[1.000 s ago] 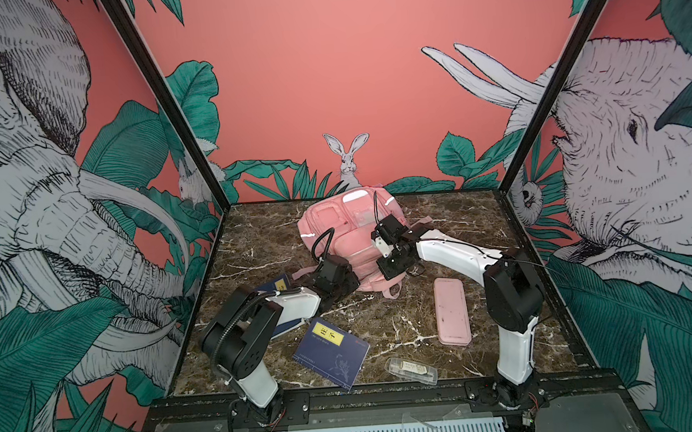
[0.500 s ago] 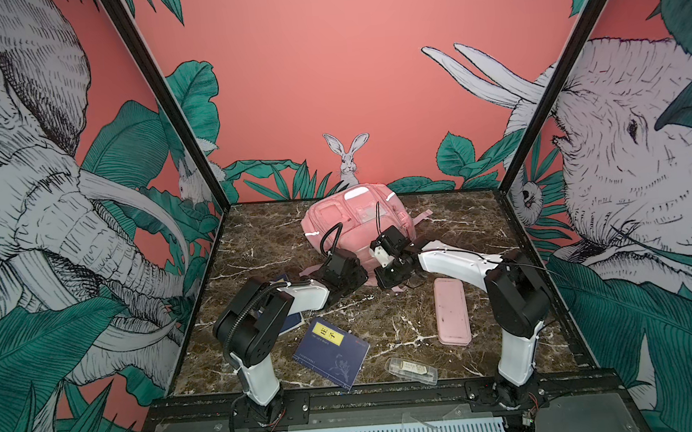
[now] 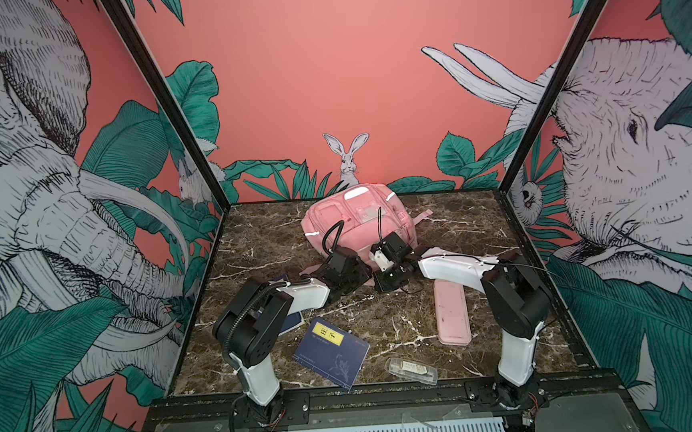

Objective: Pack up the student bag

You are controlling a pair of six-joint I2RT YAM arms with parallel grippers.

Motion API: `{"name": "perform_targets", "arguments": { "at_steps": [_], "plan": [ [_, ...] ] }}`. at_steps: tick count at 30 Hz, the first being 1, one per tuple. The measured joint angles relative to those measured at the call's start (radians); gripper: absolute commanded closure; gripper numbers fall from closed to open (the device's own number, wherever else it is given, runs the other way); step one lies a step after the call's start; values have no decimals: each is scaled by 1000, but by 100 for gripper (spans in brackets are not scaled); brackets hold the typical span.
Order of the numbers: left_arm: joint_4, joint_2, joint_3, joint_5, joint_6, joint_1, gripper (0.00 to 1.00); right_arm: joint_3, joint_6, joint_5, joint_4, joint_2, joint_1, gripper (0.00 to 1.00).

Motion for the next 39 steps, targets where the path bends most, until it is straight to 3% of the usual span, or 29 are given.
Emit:
{"name": "perform_targets", "arguments": {
  "at_steps": [10,17,22,26,39],
  "plan": [
    [-160,-107,40,-19,144,16,18,-42,-1,0,32,-31,-11,100],
    [-288,-215,75,-52,273,127,14,-77,-7,10,20,-77,-22,100],
    [-400,-128,224,-31,371,217,14,-105,-10,16,16,-113,-27,100],
    [-457,-17,326,2,435,230,12,-134,-10,26,11,-147,-30,100],
    [-526,68,401,34,501,282,15,-201,-18,58,-11,-217,-45,100]
  ]
}}
